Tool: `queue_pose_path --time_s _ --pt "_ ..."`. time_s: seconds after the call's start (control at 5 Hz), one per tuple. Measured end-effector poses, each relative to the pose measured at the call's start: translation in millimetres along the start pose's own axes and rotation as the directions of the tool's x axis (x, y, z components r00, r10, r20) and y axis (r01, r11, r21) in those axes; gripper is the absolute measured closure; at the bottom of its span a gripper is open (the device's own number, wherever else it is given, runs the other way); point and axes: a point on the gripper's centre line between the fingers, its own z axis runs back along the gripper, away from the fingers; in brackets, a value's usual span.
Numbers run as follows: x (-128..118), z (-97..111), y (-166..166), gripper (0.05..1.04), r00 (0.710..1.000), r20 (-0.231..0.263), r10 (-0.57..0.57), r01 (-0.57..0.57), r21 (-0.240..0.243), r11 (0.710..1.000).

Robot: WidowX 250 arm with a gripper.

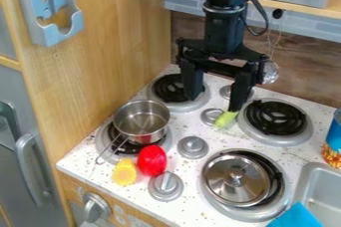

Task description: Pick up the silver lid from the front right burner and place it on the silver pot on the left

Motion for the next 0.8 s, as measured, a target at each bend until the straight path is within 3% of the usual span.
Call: queue_pose_path --time_s 0.2,0.4,0.6,0.8 --pt "-2 -13 -1 0.082 0.999 -0.034 -0.01 0.01 0.005 1.0" --pt "-6 -35 -4 0.082 0.995 -0.012 -0.098 0.097 -0.066 0.993" --pt "-6 -50 -3 0.082 0.991 0.009 -0.13 0.131 -0.083 0.988" --pt "-3 -76 -10 0.082 0.977 0.102 -0.186 0.193 -0.071 0.979"
